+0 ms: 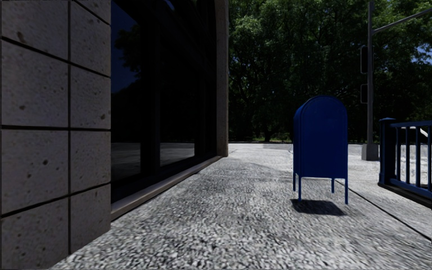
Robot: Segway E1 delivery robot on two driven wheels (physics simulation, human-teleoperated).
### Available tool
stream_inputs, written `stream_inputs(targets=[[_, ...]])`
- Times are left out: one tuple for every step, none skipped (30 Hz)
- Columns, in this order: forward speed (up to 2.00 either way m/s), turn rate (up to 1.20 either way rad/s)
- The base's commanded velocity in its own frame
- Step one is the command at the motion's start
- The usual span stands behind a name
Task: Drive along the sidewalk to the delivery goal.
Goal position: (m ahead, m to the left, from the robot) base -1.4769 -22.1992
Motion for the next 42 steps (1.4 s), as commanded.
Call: stream_inputs(targets=[[2.0,0.0],[2.0,0.0],[2.0,0.0],[2.0,0.0],[2.0,0.0],[2.0,-0.14],[2.0,-0.23],[2.0,-0.26],[2.0,-0.26],[2.0,-0.26],[2.0,-0.26],[2.0,-0.26],[2.0,-0.26],[2.0,-0.26],[2.0,-0.27],[2.0,-0.27],[2.0,-0.27],[2.0,-0.27],[2.0,-0.28],[2.0,-0.33],[2.0,-0.42],[2.0,-0.5],[2.0,-0.54],[2.0,-0.55],[2.0,-0.55],[2.0,-0.55],[2.0,-0.56],[2.0,-0.56],[2.0,-0.56],[2.0,-0.56],[2.0,-0.56],[2.0,-0.56],[2.0,-0.56],[2.0,-0.56],[2.0,-0.56],[2.0,-0.56],[2.0,-0.56],[2.0,-0.56],[2.0,-0.56],[2.0,-0.56],[2.0,-0.56],[1.92,-0.56]])
